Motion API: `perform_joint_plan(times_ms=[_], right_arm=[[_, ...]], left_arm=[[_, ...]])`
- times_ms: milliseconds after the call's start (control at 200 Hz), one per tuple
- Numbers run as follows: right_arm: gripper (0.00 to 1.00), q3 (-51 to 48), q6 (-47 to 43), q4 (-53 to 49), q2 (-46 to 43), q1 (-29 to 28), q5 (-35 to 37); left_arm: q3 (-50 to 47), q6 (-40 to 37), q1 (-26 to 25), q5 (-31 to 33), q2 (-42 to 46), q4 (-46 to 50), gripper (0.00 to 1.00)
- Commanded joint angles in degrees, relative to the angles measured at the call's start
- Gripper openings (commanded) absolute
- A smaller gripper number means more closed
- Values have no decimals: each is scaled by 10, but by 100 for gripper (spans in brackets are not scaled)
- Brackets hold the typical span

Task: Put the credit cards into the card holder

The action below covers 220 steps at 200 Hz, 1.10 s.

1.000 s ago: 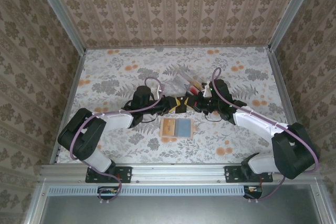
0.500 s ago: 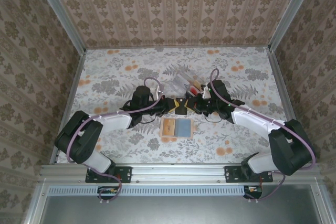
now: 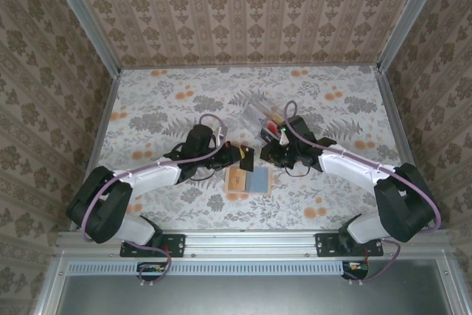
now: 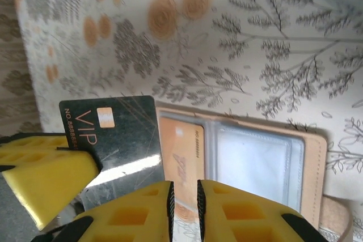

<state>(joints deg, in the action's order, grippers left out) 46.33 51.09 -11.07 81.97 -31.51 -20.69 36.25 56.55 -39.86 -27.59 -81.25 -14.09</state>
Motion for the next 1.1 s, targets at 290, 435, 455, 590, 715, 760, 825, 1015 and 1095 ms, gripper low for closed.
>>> perform_joint_plan(times_ms=[290,435,455,590,715,760,825,1015,1095], right_arm=[[17,28,6,-100,70,-75,116],[17,24,2,-130,65,-74,154],[17,23,1,-134,66,-73,157],[16,22,-1,-143,78,-72,161],[15,17,1,-146,94,-72,167],[15,15,1,-144,98,-72,169],[14,13,1,-142,105,-72,169],[14,11,3,-140,120,-72,173],[14,11,3,-139,125,-72,172]], left_arm=[[-11,-50,-48,82,-11,80,0],[-19,-47,-53,91,-15,74,0],[-20,-47,-53,91,-16,73,0],[-21,-47,-53,91,-26,65,0],[-23,-45,-55,88,-38,54,0],[-25,-43,-56,86,-42,48,0],[-26,-43,-56,86,-47,44,0],[-35,-36,-58,85,-54,26,0],[-40,-30,-58,83,-56,15,0]])
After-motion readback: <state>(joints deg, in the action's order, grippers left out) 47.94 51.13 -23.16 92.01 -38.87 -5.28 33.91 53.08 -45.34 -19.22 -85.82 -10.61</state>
